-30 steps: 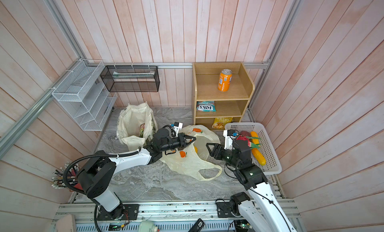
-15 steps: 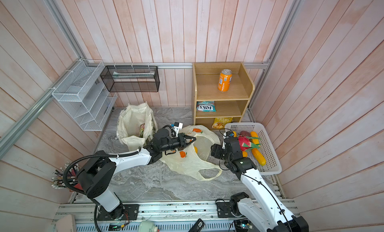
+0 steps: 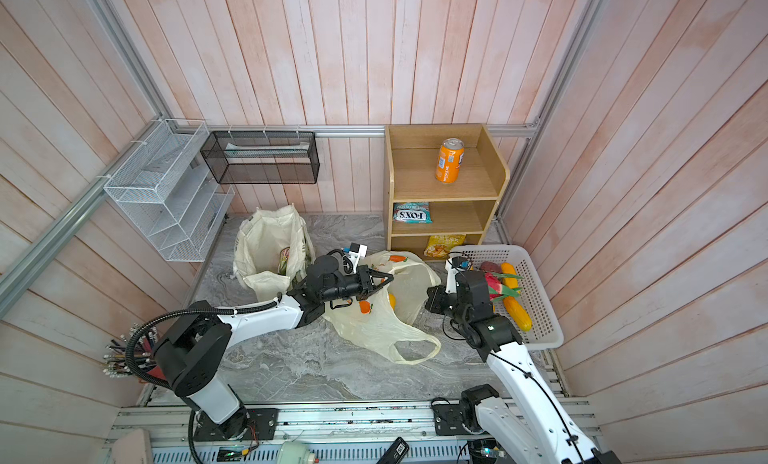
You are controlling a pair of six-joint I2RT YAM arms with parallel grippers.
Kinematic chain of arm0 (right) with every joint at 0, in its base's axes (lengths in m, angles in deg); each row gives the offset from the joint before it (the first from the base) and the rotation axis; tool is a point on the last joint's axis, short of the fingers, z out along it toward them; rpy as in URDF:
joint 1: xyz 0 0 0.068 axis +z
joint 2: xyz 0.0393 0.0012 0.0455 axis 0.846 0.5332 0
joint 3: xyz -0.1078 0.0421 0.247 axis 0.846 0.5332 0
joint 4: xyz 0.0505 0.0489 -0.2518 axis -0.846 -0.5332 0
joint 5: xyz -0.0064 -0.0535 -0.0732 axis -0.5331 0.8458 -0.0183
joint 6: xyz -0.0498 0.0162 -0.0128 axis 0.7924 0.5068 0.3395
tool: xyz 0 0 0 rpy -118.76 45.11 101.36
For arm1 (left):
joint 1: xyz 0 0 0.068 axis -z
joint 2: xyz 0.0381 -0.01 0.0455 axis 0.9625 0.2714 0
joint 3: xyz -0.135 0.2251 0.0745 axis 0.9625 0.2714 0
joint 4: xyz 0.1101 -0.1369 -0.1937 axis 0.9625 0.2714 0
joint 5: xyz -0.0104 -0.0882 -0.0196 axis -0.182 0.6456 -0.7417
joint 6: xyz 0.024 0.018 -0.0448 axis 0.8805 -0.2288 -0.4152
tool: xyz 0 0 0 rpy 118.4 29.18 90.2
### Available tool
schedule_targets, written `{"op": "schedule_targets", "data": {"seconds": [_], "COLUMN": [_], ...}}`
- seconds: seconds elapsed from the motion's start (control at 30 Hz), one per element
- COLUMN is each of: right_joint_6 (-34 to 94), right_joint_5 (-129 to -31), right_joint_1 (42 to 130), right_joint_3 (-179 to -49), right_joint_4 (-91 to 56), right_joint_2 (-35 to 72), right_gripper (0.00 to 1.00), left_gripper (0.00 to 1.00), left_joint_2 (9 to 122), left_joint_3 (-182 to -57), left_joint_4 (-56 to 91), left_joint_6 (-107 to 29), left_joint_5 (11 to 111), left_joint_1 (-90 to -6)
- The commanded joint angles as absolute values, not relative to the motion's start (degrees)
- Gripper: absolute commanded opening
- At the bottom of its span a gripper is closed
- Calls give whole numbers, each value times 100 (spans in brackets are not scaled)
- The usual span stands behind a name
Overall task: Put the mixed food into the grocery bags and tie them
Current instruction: 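Grasp the bag handle nearest the basket with the right gripper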
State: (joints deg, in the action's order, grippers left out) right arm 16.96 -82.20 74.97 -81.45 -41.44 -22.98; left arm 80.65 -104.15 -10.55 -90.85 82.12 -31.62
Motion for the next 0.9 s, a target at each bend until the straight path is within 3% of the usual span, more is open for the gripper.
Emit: {"op": "schedule_targets", "data": {"seconds": [0.0, 0.13, 0.5, 0.7, 0.87], "right_joint_6": [1339, 1040, 568, 520, 638], "right_joint_5": [-8904, -9034, -9028, -8948, -8700], "right_joint_1": [7494, 7499, 7494, 7500, 7493], "right_joint_3": [-8692, -8868, -8260, -8233, -8207], "right_joint_4": [-4453, -4414, -3851, -3751, -3710], "right_joint_2": [-2593, -2795, -2831, -2796, -2685], "right_gripper": [0, 0, 0, 0, 0], "left_gripper": [0, 8, 41, 46, 49], "left_joint_2": [8035, 8164, 7918, 7128, 6651], "left_joint_3": [-10894, -11175, -11503, -11285, -11104], "left_joint_4": [-699, -390, 143, 886, 1982], "left_joint_6": [-8795, -8603, -8077, -7415, -6550], "left_joint_5": [8306, 8311, 8423, 8061, 7331], "left_joint_1": [-3269, -3471, -3766, -3528, -2672]}}
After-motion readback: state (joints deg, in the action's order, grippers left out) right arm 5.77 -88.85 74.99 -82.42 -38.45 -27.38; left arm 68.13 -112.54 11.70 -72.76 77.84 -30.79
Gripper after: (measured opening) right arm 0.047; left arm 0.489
